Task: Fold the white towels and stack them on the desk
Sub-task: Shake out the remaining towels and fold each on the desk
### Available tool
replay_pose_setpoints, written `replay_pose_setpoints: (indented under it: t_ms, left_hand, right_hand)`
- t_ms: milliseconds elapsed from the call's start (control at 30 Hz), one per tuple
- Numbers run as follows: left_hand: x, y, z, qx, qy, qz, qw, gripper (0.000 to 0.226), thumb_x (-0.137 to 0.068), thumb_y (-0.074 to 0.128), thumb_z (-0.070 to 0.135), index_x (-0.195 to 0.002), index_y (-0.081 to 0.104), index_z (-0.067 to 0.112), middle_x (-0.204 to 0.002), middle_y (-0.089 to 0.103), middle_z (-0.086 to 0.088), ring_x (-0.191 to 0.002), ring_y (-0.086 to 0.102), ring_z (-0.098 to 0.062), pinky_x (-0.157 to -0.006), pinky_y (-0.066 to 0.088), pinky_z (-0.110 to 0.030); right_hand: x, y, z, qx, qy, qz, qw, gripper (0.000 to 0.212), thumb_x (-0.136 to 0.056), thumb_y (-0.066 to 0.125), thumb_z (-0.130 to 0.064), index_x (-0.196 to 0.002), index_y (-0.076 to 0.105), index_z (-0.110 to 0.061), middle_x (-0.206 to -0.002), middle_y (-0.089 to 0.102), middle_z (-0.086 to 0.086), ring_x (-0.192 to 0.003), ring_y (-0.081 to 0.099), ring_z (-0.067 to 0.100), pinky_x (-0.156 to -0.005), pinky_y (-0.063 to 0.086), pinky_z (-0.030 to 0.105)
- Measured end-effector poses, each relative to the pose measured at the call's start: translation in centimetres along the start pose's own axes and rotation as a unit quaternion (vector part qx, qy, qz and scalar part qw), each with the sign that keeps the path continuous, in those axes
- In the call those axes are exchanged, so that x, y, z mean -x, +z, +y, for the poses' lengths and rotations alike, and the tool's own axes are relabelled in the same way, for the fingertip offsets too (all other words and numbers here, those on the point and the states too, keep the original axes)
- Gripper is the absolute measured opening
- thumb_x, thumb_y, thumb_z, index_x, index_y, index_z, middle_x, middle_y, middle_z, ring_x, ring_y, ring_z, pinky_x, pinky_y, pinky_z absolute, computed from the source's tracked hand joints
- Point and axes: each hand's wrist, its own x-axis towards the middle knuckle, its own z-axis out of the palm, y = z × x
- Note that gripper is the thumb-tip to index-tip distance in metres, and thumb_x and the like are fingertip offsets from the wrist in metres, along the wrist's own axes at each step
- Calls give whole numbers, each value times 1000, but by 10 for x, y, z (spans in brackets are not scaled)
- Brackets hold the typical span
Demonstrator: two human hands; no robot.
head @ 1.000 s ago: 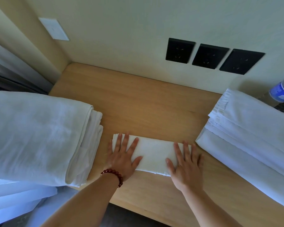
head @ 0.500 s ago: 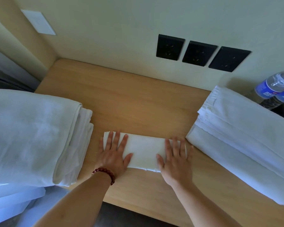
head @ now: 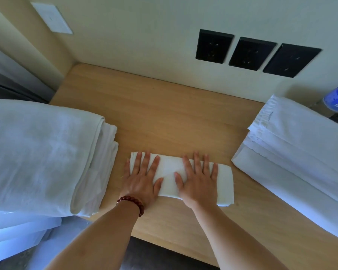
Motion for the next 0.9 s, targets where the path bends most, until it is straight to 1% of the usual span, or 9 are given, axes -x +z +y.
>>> replay_pose_setpoints:
  t_ms: [233,300,400,500,567,633,700,833,900]
  left_hand:
    - [-2,1,1,-7,2,-15,1000,68,-99,10,60,-158,1,27,-167,-3,-6,-153,-7,-28,-120,0,-60]
    - [-2,-4,1,-11,6,-33,999,69,-99,4,60,-158,-4,25,-167,-7,-9,-153,-10,-29,-120,-1,-61]
    - [-7,-20,5,-45,20,-73,996,71,-98,-4,58,-156,-18,20,-162,-26,-11,-149,-26,-28,-118,-12,-60]
    - [-17,-46,22,-50,26,-34,998,69,-102,3,52,-159,4,14,-164,-19,-12,-148,-28,-26,-117,-14,-60]
    - [-27,-56,34,-23,56,15,998,63,-103,9,50,-158,18,20,-166,-8,-11,-151,-21,-26,-120,-9,-58]
    - [-37,-61,44,-13,91,37,995,59,-103,14,49,-157,21,27,-167,-3,-9,-153,-15,-26,-121,-5,-57]
    - [-40,-61,49,-19,94,18,995,59,-103,14,50,-158,15,30,-167,-7,-9,-152,-17,-26,-121,-5,-55]
    - [-27,-34,46,5,62,-53,997,61,-102,6,57,-156,-15,36,-164,-25,-2,-144,-36,-18,-121,-12,-51]
    - [-21,-24,43,22,49,-51,997,62,-101,6,58,-154,-18,38,-164,-25,1,-145,-34,-18,-121,-10,-50]
  right_hand:
    - [9,-9,48,20,49,-17,998,73,-96,7,-71,-160,4,-36,-169,0,0,-155,-7,26,-122,-5,54]
    - [9,-9,48,18,52,-10,998,73,-96,9,-71,-160,7,-35,-169,4,0,-155,-4,26,-123,-1,55]
    - [8,-6,46,25,56,1,998,73,-96,16,-70,-159,19,-33,-167,16,2,-155,8,28,-122,6,57]
    - [8,-6,46,20,57,13,998,71,-95,28,-68,-156,33,-32,-164,28,4,-152,21,30,-120,12,59]
    - [8,-6,45,23,55,18,998,70,-95,32,-66,-154,36,-31,-163,31,5,-150,23,30,-120,15,60]
    - [9,-7,46,25,50,23,998,69,-95,33,-65,-154,37,-30,-162,31,6,-150,25,31,-119,15,61]
    - [9,-7,47,30,52,18,998,69,-96,30,-66,-155,35,-30,-163,30,5,-151,23,31,-120,13,60]
    - [10,-6,47,27,49,30,998,70,-95,33,-66,-154,39,-28,-162,32,7,-151,24,31,-120,12,60]
    - [9,-5,47,22,44,39,998,70,-95,34,-66,-154,39,-28,-162,33,7,-150,25,32,-121,13,60]
